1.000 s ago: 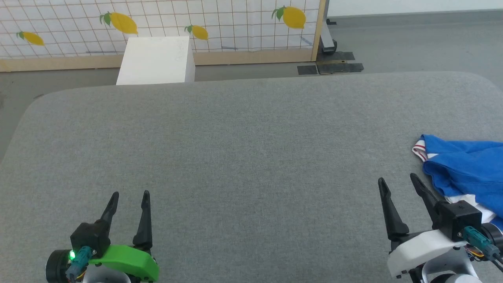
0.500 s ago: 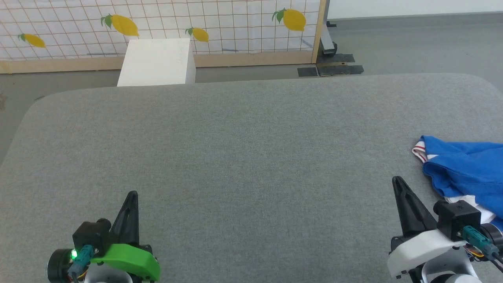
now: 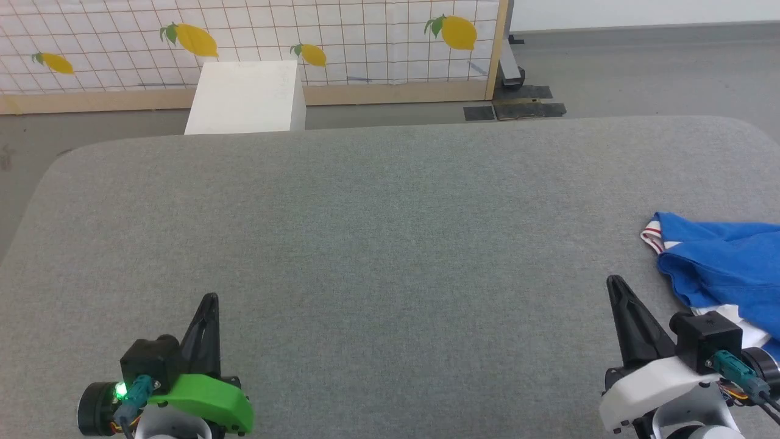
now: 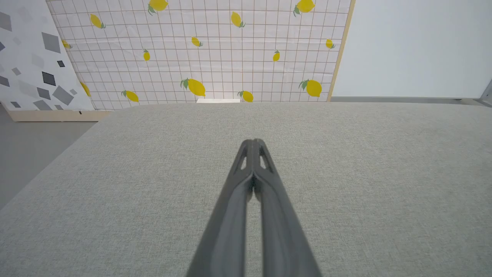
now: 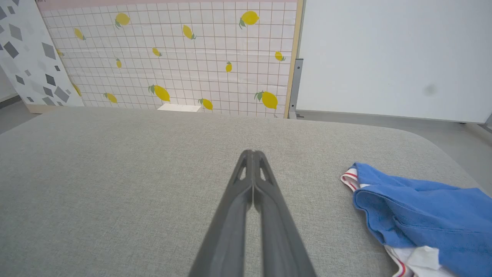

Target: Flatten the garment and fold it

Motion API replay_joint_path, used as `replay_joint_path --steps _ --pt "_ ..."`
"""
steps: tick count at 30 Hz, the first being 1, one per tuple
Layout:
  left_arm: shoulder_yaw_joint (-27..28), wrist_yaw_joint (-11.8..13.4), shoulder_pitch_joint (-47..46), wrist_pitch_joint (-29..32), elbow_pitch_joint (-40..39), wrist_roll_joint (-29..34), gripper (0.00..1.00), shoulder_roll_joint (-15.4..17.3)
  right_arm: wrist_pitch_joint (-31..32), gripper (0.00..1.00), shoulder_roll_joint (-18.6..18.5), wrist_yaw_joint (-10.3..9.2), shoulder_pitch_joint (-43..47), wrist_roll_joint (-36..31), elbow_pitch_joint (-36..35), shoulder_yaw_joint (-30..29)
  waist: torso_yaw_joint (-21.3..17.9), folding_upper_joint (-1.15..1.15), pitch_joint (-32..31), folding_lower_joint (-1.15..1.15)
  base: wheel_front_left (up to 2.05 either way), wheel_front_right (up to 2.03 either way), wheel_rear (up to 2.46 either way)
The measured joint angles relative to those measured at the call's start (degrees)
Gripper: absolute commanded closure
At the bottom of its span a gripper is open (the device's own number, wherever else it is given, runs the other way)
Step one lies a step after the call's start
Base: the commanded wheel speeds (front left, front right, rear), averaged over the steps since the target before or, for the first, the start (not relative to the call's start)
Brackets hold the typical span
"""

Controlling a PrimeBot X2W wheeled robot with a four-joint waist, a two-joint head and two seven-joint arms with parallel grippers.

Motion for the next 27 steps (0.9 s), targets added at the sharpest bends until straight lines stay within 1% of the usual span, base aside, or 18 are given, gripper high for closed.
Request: replay_joint_path --steps 14,27 --pt "1.11 -0.43 0.0 1.66 -0.91 1.49 1.0 -1.35 -0.01 1.0 0.0 0.0 -0.25 -0.24 0.43 0.09 0.22 0.0 -0.14 0.0 0.0 0.0 0.0" --pt "2.16 -0.75 -0.01 3.41 -1.91 4.35 1.0 -2.85 -0.07 1.0 0.01 0.0 -0.7 -0.71 1.04 0.16 0.46 0.0 -0.3 0.0 0.0 0.0 0.0"
